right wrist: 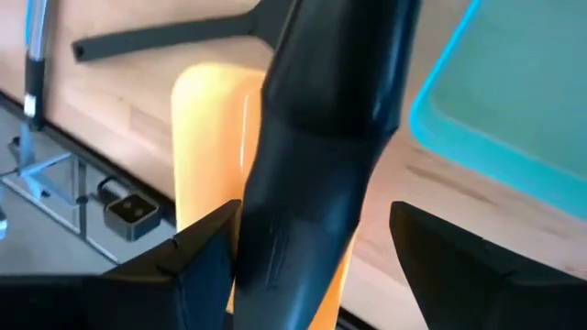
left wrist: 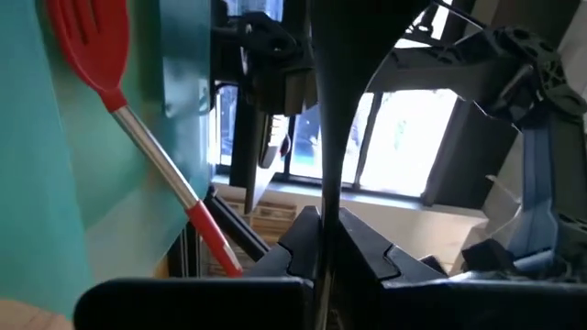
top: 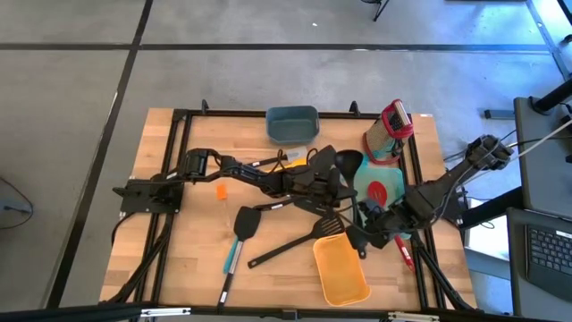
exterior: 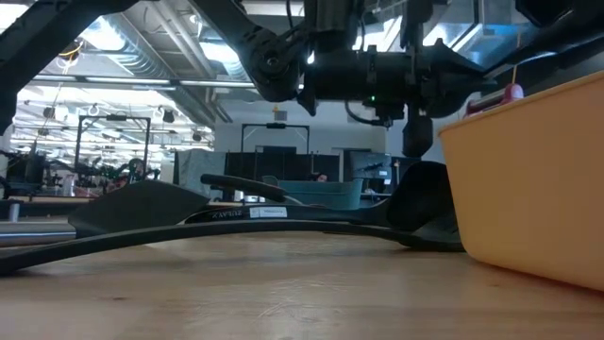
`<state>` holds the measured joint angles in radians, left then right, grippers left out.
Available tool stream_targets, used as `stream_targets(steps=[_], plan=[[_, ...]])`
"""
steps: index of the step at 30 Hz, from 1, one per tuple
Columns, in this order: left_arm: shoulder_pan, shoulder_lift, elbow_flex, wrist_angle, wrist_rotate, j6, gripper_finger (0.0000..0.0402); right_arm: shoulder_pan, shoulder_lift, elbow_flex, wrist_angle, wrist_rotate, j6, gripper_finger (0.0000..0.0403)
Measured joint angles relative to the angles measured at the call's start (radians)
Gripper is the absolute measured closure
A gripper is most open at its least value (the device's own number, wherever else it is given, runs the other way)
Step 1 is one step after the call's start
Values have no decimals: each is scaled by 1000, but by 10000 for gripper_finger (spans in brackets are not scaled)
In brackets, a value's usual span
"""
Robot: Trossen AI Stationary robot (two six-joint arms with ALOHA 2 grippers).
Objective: Pick & Place Kitchen Items
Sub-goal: Put the black serving spoon into the green bin
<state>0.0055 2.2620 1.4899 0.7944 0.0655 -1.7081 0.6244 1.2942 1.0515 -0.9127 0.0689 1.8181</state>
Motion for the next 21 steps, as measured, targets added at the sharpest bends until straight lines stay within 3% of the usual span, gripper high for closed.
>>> stream_targets(steps=[11, 21], plan=[[18, 0, 0, -40, 6, -17, 391, -83, 14, 1, -77, -148, -53, 134], [38, 0, 0, -53, 48, -16, 391, -83, 31, 1, -72, -144, -53, 239]])
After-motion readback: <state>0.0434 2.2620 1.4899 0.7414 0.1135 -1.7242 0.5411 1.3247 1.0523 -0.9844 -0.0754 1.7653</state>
